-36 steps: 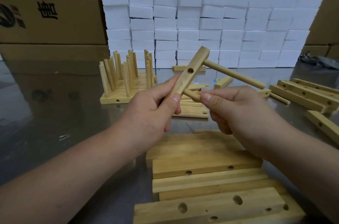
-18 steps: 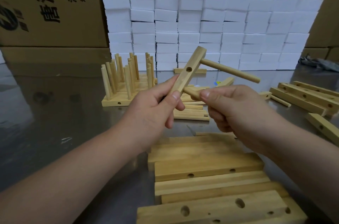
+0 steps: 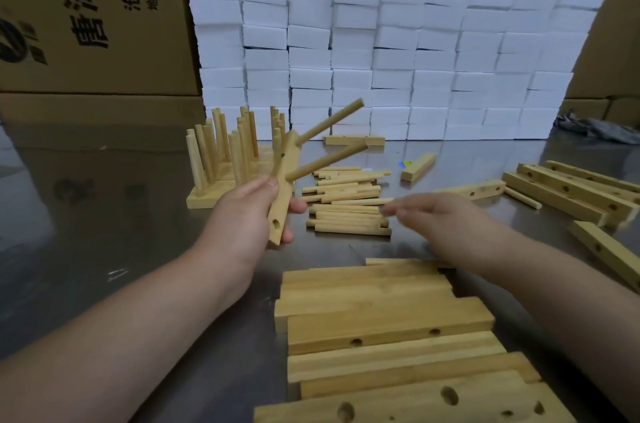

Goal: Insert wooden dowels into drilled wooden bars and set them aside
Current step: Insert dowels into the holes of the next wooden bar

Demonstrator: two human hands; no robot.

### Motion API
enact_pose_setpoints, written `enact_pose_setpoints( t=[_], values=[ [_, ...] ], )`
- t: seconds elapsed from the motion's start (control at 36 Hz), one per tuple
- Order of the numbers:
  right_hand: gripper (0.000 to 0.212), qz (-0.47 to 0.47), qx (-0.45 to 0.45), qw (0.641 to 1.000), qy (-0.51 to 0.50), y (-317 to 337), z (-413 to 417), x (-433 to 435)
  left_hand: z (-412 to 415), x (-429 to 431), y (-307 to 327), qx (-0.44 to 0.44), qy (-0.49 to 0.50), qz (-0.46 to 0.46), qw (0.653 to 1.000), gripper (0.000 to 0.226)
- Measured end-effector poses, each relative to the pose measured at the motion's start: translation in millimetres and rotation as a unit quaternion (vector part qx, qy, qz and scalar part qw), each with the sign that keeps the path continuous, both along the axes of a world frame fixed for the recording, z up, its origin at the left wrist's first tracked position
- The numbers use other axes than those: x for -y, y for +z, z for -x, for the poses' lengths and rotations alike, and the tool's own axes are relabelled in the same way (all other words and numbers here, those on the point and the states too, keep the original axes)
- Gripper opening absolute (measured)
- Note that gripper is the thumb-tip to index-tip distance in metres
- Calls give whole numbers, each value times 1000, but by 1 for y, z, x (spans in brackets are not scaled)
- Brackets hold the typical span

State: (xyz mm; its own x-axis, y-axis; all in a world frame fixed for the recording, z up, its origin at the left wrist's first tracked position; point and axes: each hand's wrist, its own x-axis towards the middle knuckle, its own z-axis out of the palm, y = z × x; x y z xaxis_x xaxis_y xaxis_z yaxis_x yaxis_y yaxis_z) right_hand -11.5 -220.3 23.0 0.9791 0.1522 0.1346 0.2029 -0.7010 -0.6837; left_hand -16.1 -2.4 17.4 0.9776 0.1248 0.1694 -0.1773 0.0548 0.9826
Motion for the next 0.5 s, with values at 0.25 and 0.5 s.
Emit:
enact_pose_setpoints(
  t=[0.25,0.5],
  values=[
    [23,81,-30,994,68,-8,-7,1,-4,4,-8,-44,-9,-30,999,19],
    [22,139,13,988,58,-5,-6,1,-6,6,-9,-55,4,-42,998,16]
  ],
)
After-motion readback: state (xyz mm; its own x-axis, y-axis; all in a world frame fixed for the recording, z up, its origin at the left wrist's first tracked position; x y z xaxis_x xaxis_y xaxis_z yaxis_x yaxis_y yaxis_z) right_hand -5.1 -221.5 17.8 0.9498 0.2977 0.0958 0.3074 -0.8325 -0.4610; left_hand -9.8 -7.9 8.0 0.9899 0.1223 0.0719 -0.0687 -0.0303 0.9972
